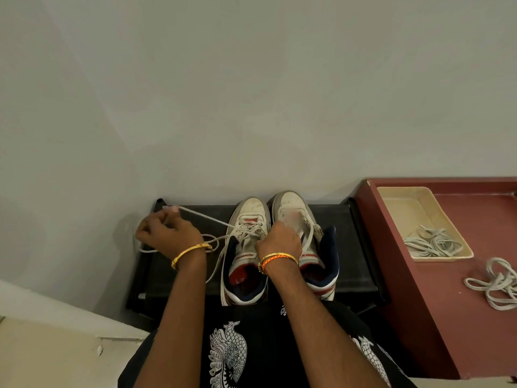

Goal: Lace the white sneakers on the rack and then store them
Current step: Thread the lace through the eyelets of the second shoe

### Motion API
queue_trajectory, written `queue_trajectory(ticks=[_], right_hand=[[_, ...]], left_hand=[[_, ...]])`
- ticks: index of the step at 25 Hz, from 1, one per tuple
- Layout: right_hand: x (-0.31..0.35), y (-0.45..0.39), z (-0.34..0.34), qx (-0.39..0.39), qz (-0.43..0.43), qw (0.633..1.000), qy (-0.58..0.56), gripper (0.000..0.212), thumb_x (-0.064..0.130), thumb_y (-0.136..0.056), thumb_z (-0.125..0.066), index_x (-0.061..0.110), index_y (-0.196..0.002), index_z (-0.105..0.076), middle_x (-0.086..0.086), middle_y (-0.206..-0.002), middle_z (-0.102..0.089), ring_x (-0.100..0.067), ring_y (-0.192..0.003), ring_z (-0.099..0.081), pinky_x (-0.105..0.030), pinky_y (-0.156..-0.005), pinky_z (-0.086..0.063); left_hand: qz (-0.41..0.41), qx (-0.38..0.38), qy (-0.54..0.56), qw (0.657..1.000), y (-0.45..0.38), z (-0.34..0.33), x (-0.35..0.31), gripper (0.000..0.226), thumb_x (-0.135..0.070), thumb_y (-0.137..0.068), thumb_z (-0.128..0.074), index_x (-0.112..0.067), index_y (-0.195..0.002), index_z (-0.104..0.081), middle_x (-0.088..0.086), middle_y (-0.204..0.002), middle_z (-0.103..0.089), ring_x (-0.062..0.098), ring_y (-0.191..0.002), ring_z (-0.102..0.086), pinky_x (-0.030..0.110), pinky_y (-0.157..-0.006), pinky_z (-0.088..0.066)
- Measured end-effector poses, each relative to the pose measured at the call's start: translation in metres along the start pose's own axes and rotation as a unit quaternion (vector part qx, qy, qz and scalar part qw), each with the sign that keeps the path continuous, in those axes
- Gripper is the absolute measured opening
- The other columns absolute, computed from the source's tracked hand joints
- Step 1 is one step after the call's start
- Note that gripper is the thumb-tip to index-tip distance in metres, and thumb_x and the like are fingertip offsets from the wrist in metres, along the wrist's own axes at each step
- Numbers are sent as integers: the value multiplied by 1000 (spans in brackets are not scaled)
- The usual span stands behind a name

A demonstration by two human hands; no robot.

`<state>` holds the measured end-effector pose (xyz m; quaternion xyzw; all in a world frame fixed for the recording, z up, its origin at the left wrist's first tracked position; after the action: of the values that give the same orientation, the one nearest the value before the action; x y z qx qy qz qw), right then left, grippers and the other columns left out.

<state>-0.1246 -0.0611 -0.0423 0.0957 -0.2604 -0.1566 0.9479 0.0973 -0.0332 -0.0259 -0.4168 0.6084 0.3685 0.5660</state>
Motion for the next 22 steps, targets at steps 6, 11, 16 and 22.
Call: queue_trajectory(ticks=[6, 11, 16, 22], right_hand=[[-1, -3, -3, 4, -1, 1000, 3, 41, 29, -86, -66, 8, -120, -55, -13, -119, -60, -28, -109, -58, -34, -87, -50], [0, -3, 0, 18, 11, 1000, -8, 38, 29, -87, -62, 7, -118, -56, -14, -117, -62, -29, -108, -59, -34, -86, -49], [1, -2, 1, 32, 38, 999, -2, 33, 24, -89, -58, 5, -116, -55, -16, -117, -61, -30, -108, -57, -32, -84, -47], [-1, 0, 4, 27, 21, 999, -34, 35, 24, -89, -59, 4, -117, -55, -16, -117, -61, -31, -109, -57, -34, -85, -48]], left_hand=[[-57, 92, -269, 957, -6, 1, -7, 22, -12, -91, -51, -6, -112, -52, 19, -119, -53, 32, -105, -54, 33, -81, -41], [-264, 422, -554, 668, 81, -66, 21, 28, -34, -92, -50, -26, -116, -62, -1, -132, -48, 22, -131, -30, 50, -109, -15], [-258, 431, -600, 622, 98, -78, 41, 29, -30, -95, -49, -26, -122, -60, 2, -131, -52, 23, -126, -40, 48, -109, -18], [-215, 383, -521, 732, 84, -68, 22, 17, -25, -87, -63, -22, -102, -70, -1, -141, -34, 19, -128, -33, 43, -105, -21]])
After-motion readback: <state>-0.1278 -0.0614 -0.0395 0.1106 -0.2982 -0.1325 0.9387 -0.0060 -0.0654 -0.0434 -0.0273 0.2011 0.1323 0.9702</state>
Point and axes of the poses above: each hand's wrist, its own y-axis away from the middle knuckle, its own z-axis out of the back of the hand, x = y × z, the point moved 7 cm from there along -y, towards the middle knuckle
